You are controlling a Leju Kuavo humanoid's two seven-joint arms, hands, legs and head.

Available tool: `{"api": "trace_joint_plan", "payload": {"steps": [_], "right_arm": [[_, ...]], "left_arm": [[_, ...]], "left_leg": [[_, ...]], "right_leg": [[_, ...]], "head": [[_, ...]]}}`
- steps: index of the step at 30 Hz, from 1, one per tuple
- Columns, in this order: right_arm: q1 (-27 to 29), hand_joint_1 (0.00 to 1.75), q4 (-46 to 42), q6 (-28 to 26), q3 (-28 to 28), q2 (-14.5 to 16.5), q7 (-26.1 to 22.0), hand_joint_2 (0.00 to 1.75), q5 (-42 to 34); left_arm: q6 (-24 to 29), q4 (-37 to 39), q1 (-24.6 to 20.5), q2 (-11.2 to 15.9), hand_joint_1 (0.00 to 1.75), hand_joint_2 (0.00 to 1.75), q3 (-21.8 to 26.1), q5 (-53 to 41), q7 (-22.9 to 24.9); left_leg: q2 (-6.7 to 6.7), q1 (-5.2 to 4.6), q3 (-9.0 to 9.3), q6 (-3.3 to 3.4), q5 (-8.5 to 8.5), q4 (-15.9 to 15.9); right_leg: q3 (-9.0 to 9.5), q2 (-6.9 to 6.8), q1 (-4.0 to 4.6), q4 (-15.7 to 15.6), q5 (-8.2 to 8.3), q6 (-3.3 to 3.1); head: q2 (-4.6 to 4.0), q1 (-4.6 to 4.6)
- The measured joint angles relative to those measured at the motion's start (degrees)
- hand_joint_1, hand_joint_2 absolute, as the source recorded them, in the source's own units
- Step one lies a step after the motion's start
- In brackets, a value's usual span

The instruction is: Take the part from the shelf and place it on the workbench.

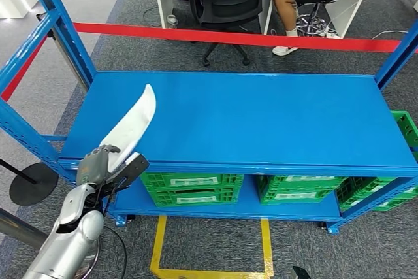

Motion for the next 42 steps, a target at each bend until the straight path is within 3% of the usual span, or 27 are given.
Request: {"api": "trace_joint_plan", "payload": {"steps": [7, 20, 30, 37, 42], "right_arm": [[0.3, 0.00, 0.0, 0.0, 0.0, 0.0, 0.0, 1.75, -0.1], [0.4, 0.00, 0.0, 0.0, 0.0, 0.0, 0.0, 1.75, -0.1], [0.7, 0.00, 0.0, 0.0, 0.0, 0.0, 0.0, 1.75, -0.1], [0.9, 0.00, 0.0, -0.1, -0.1, 0.0, 0.0, 1.75, 0.0], [1.3, 0.00, 0.0, -0.5, -0.4, 0.0, 0.0, 1.75, -0.3]], "left_arm": [[2.0, -1.6, 1.4, 0.1, 1.75, 1.75, 0.0, 3.5, -4.3], [2.2, -4.3, 2.6, 0.1, 1.75, 1.75, 0.0, 4.0, -5.1], [7.2, -9.0, 5.1, 1.0, 1.75, 1.75, -0.4, 6.1, -12.0], [10.2, -13.2, 7.2, 1.2, 1.75, 1.75, -0.7, 7.0, -14.3], [13.2, -18.8, 10.3, 1.1, 1.75, 1.75, -1.1, 10.0, -18.5]], "left_leg": [[0.00, 0.00, -0.01, 0.00, 0.00, 0.0], [0.00, 0.00, -0.02, 0.00, 0.00, 0.0], [0.00, 0.00, -0.04, 0.00, -0.01, 0.0], [0.00, 0.00, -0.04, 0.00, 0.00, 0.0], [0.00, 0.00, -0.04, 0.00, -0.01, 0.0]], "right_leg": [[-0.02, 0.00, 0.00, 0.0, 0.00, 0.00], [-0.03, 0.00, 0.00, 0.0, 0.00, 0.00], [-0.05, 0.01, 0.00, 0.0, -0.01, 0.00], [-0.05, 0.01, 0.00, 0.0, 0.00, 0.00], [-0.05, 0.02, 0.00, 0.0, -0.01, 0.00]], "head": [[0.00, -0.01], [0.00, 0.00], [0.00, 0.00], [0.00, 0.01], [0.00, 0.00]]}}
